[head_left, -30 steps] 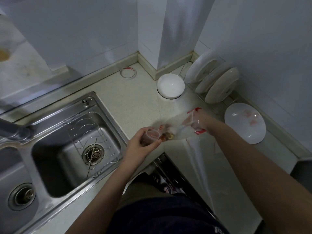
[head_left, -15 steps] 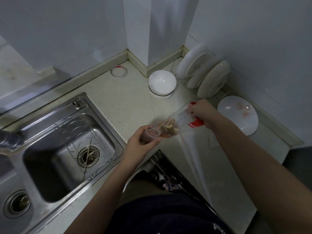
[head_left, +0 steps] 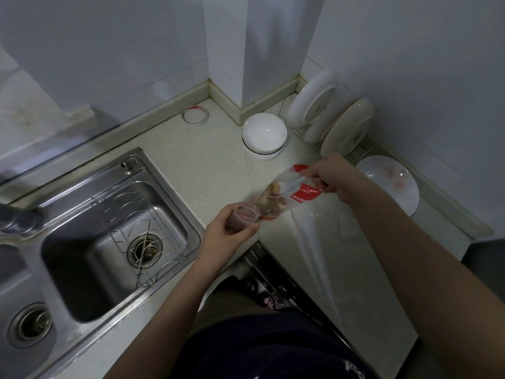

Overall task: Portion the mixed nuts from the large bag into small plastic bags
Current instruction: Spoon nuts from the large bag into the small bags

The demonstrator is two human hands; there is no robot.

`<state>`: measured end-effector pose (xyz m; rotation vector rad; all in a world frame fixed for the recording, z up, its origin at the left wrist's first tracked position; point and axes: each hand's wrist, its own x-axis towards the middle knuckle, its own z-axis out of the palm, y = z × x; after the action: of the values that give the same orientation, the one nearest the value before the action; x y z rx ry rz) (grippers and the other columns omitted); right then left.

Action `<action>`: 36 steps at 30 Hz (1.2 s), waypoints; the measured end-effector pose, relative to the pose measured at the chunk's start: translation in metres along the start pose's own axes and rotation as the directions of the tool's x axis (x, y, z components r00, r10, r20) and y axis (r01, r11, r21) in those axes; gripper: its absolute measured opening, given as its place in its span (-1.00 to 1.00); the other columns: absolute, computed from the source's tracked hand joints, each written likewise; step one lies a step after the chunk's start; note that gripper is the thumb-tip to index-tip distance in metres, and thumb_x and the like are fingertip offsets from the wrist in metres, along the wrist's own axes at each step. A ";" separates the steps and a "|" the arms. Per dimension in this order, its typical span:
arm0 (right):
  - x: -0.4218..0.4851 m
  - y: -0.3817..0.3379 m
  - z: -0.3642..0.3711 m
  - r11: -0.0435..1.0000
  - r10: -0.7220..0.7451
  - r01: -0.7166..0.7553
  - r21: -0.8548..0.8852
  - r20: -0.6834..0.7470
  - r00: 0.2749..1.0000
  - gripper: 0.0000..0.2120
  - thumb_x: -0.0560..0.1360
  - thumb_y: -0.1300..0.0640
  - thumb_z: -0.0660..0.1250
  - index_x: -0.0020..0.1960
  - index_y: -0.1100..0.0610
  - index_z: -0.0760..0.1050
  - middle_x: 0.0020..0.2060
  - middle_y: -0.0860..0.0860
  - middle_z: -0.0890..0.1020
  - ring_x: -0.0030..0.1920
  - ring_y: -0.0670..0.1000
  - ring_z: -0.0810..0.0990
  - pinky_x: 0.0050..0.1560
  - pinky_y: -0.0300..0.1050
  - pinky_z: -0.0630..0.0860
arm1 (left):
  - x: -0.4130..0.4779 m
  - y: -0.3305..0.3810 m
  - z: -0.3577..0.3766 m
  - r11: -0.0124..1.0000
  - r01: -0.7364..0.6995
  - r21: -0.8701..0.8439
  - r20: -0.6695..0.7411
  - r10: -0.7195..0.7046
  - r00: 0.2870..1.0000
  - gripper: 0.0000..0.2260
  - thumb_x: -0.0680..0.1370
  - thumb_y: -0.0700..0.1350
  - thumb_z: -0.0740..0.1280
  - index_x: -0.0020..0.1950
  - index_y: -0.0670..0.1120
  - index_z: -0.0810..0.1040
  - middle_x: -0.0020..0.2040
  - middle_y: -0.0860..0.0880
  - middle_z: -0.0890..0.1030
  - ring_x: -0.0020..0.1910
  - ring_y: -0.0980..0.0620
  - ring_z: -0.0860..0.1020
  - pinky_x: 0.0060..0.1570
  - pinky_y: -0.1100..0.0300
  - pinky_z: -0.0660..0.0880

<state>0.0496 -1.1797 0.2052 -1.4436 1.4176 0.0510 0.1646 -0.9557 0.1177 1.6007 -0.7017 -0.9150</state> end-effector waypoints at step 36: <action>-0.090 0.035 0.014 0.820 -0.569 0.554 -0.145 -0.090 0.818 -0.77 0.53 0.17 0.32 -0.15 0.31 0.64 -0.47 0.24 0.46 -0.46 -0.03 0.32 -0.43 -0.24 0.26 | -0.001 0.025 0.014 0.989 -0.145 0.009 0.029 0.145 0.989 -0.64 0.44 -0.22 0.50 0.21 -0.08 0.55 0.05 0.19 0.65 0.06 0.23 0.60 0.00 0.41 0.51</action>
<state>0.0054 -1.0983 0.2366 -1.9429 1.0430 -0.3527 0.1527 -0.9672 0.1416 1.5277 -0.8328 -0.8293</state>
